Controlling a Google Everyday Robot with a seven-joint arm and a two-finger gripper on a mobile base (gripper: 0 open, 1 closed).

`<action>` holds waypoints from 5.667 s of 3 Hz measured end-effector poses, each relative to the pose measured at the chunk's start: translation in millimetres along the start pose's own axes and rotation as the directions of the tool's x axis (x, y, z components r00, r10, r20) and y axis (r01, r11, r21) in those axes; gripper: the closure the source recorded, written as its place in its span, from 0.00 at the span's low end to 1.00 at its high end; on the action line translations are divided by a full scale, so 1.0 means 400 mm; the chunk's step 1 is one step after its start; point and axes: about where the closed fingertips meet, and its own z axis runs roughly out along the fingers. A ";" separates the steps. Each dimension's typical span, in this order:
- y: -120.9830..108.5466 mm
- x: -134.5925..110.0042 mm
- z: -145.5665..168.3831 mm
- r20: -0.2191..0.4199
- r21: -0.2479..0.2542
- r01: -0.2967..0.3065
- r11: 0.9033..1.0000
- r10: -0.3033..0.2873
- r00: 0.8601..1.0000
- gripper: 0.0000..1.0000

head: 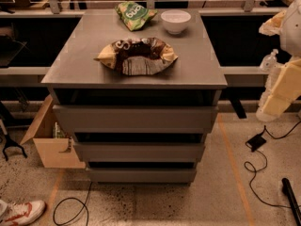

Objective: Open bottom drawer

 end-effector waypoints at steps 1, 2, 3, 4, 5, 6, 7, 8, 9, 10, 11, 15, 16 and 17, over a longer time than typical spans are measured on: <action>0.000 0.000 0.000 0.000 0.000 0.000 1.000 0.000 1.000 0.00; 0.005 0.000 0.008 0.035 -0.005 -0.006 1.000 0.006 0.999 0.00; 0.049 -0.015 0.094 0.091 -0.050 -0.020 0.999 0.024 0.996 0.00; 0.133 -0.028 0.251 0.119 -0.120 -0.002 0.993 0.017 0.993 0.00; 0.224 -0.027 0.437 0.130 -0.186 0.002 0.983 0.023 0.991 0.00; 0.315 -0.016 0.656 0.175 -0.256 -0.068 0.964 0.116 0.978 0.00; 0.316 -0.016 0.655 0.174 -0.258 -0.067 0.964 0.115 0.978 0.00; 0.346 -0.012 0.703 0.197 -0.298 -0.061 0.952 0.124 0.973 0.00; 0.408 -0.002 0.814 0.187 -0.335 -0.038 0.941 0.106 0.977 0.00; 0.451 0.021 0.938 0.205 -0.356 -0.031 0.934 0.111 0.973 0.00; 0.472 0.045 1.073 0.249 -0.377 -0.035 0.925 0.138 0.959 0.00; 0.528 0.033 1.510 0.351 -0.482 -0.024 0.876 0.218 0.911 0.00; 0.526 0.055 1.573 0.319 -0.473 -0.027 0.881 0.200 0.926 0.00; 0.516 0.091 1.646 0.304 -0.457 -0.037 0.889 0.195 0.933 0.00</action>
Offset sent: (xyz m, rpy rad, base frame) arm -0.0010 0.0004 -0.0135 0.0932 0.0035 0.0202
